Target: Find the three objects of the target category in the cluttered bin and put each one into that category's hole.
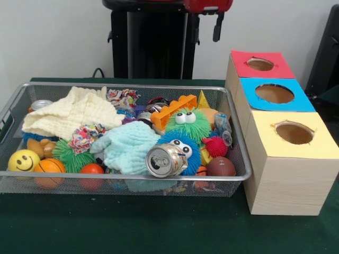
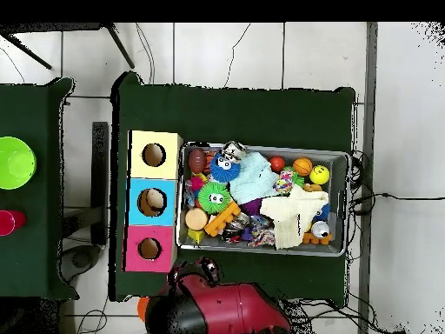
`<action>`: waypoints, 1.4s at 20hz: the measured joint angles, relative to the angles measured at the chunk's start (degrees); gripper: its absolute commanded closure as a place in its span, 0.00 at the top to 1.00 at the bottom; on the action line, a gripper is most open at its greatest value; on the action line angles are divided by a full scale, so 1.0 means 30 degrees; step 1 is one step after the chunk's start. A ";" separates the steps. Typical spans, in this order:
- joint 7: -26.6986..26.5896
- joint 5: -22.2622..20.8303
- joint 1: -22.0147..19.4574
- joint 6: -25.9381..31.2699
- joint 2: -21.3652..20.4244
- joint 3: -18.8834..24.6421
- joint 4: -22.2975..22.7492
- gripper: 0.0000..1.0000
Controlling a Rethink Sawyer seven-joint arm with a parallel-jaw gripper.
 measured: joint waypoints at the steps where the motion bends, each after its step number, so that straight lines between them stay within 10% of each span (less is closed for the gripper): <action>1: 0.0000 -0.0065 -0.0048 -0.0041 0.0046 0.0000 -0.0001 1.00; 28: 0.0000 -0.0259 -0.1257 -0.0102 0.0285 0.0072 -0.0003 1.00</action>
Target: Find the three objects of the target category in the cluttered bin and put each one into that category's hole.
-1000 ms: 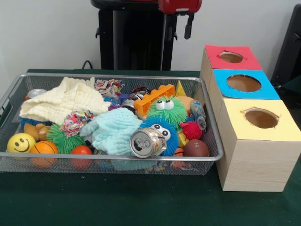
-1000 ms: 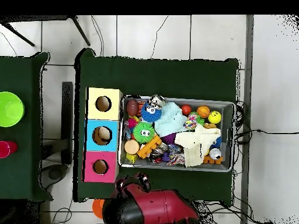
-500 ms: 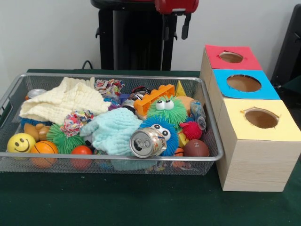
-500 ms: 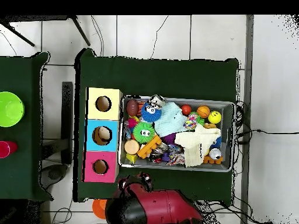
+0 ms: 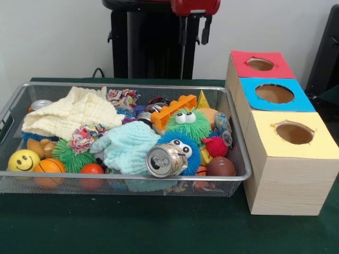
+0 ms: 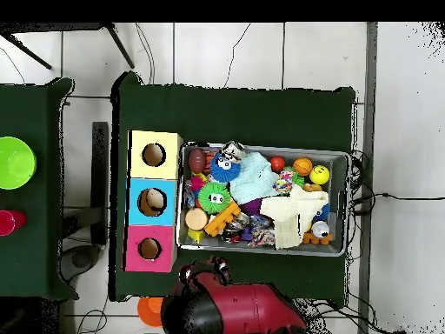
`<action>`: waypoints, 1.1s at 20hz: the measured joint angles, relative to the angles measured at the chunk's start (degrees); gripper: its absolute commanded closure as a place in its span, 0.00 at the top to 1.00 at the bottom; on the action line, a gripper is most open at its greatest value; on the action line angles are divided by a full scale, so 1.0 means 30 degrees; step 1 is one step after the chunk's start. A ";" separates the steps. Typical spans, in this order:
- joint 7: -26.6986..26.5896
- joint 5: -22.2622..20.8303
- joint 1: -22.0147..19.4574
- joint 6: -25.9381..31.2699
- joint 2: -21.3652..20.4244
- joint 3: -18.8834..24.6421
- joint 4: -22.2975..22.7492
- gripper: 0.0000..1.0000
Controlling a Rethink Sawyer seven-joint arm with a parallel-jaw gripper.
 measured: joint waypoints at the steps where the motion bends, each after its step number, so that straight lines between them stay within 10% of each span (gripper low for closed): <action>1: 0.0000 0.0000 -0.0030 0.0000 0.0001 0.0000 0.0000 1.00; 22: 0.0000 -0.2754 -0.1298 -0.0004 0.1757 0.0030 -0.0916 1.00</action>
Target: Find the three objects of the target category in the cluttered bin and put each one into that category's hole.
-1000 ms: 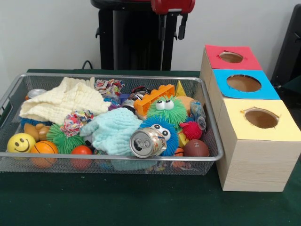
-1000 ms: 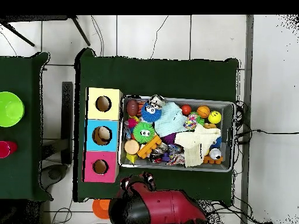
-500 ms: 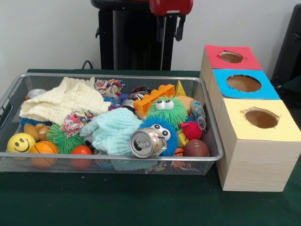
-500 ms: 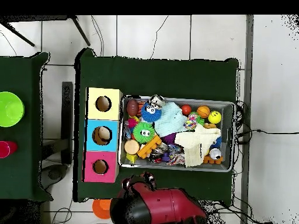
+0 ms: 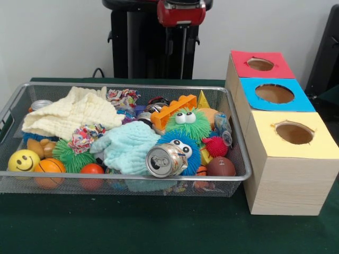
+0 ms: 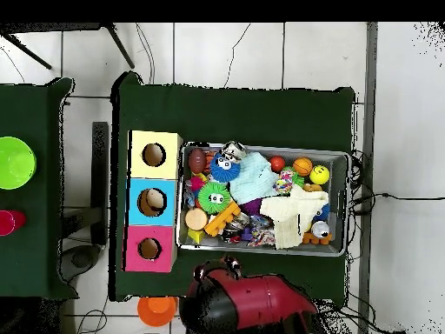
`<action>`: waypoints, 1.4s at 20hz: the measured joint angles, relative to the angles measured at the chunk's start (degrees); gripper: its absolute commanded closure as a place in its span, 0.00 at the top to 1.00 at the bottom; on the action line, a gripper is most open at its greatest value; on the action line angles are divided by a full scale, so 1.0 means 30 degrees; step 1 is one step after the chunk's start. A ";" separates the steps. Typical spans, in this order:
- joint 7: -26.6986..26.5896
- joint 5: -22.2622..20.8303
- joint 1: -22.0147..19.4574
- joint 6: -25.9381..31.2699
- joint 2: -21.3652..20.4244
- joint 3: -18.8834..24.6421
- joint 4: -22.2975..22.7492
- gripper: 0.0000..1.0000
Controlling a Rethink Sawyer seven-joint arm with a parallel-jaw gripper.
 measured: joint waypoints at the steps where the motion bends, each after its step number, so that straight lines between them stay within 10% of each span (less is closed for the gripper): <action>1: 0.0000 -0.0235 -0.0306 0.0000 0.0179 0.0000 -0.0008 1.00; 28: 0.0000 -0.5037 -0.6286 -0.1545 0.2504 0.2496 -0.0077 1.00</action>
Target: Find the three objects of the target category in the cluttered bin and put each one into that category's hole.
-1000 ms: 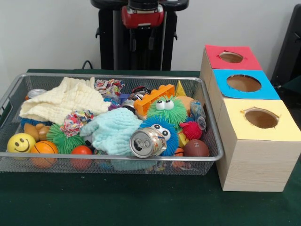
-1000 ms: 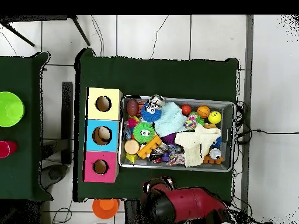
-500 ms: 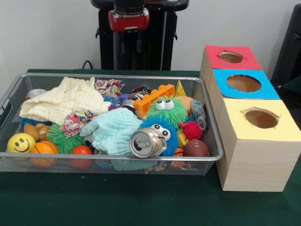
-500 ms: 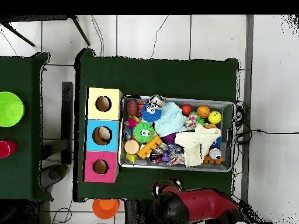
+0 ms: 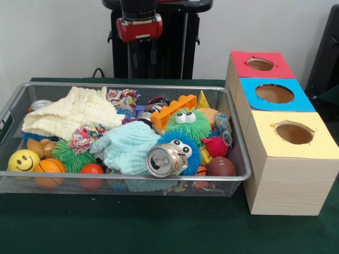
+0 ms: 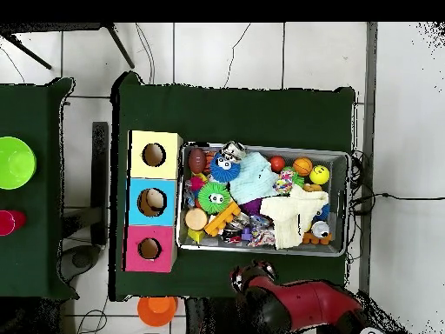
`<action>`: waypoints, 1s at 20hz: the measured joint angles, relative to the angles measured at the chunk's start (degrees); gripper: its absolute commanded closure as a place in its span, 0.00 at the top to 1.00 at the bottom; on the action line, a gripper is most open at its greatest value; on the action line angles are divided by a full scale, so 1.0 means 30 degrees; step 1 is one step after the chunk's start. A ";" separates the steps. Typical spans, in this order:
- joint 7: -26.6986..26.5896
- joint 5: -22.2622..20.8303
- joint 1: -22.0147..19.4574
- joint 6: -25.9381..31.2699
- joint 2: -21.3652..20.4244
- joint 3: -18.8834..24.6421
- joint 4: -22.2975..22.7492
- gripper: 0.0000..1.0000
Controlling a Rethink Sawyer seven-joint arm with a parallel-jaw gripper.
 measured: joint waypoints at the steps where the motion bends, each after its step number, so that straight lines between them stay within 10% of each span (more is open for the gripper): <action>1: 0.0000 -0.0090 -0.0151 0.0000 0.0033 0.0116 -0.0030 1.00; 20: 0.0000 -0.2303 -0.0552 -0.0016 0.0126 0.0559 -0.1463 1.00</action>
